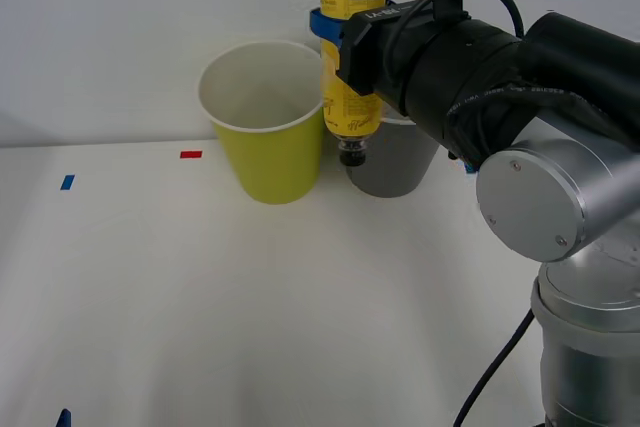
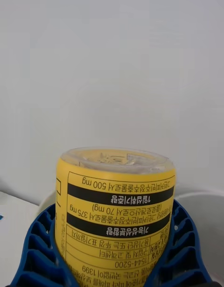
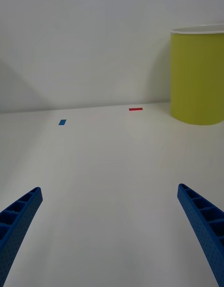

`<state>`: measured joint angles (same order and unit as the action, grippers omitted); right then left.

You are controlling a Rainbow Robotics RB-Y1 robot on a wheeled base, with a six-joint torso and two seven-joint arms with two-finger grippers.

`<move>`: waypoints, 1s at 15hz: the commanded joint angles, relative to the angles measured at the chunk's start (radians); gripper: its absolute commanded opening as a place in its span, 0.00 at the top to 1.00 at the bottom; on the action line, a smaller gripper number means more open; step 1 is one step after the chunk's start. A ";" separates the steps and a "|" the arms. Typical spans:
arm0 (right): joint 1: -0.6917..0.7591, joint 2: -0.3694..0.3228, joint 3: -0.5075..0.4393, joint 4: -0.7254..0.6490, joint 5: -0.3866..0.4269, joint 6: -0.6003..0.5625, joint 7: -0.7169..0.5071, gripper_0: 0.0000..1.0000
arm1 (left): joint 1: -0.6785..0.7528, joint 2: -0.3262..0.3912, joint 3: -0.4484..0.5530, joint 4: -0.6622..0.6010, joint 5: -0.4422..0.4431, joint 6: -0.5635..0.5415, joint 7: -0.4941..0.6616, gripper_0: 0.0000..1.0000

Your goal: Put cans in the gray bin and PET bottles in the light green bin.

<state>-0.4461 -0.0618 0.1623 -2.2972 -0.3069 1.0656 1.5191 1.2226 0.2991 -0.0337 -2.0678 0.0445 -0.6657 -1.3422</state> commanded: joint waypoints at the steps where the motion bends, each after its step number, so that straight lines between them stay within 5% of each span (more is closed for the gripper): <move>1: -0.043 0.019 -0.003 0.094 -0.074 -0.131 0.013 1.00 | 0.000 0.000 0.000 0.000 0.000 0.000 0.000 0.00; 15: -0.329 -0.018 0.083 0.599 -0.109 -0.602 0.055 1.00 | 0.000 0.000 0.000 0.000 0.000 0.000 0.000 0.00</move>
<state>-0.7597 -0.0721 0.2198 -1.7485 -0.4176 0.5408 1.5776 1.2226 0.2991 -0.0337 -2.0678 0.0445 -0.6657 -1.3422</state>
